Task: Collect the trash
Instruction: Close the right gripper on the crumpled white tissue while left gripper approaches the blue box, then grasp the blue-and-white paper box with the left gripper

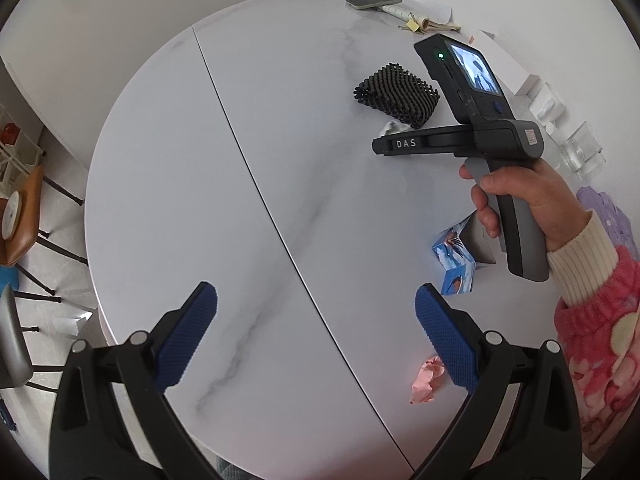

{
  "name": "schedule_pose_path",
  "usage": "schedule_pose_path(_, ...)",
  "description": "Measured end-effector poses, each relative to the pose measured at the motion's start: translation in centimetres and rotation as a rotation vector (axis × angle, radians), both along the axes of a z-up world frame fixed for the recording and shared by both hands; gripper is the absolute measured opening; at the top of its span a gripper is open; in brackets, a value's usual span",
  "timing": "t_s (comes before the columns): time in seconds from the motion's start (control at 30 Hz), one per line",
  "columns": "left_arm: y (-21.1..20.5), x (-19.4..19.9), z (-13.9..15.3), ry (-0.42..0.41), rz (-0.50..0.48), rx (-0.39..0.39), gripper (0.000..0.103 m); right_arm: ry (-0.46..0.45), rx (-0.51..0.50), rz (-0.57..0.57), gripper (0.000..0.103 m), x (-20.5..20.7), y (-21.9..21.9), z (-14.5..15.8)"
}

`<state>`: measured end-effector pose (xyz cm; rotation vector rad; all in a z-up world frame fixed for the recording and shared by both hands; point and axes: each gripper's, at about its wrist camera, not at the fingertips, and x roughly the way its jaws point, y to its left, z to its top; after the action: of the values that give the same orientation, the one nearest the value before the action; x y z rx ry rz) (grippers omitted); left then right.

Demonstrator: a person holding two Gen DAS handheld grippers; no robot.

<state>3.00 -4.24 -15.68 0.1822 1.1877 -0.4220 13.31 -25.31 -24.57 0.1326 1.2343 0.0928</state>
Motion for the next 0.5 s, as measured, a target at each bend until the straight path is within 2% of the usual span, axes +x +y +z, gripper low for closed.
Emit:
schedule_pose_path(0.03,-0.2,0.1,-0.1,0.007,-0.001,-0.007,0.095,0.0,-0.005,0.007,0.033,0.0,0.0,0.1)
schedule_pose_path(0.1,-0.6,0.1,-0.3,0.017,-0.009,-0.021,0.095,0.004,0.012,0.01,0.03,-0.2,-0.4,0.3)
schedule_pose_path(0.37,-5.4,0.6,-1.7,0.058,-0.106,-0.084,0.095,-0.049,0.03,-0.045,0.03,-2.2,-2.4,3.4)
schedule_pose_path(0.5,-9.1,0.7,-3.3,0.113,-0.162,-0.111,0.095,-0.068,0.021,-0.077,0.03,-3.4,-4.1,4.6)
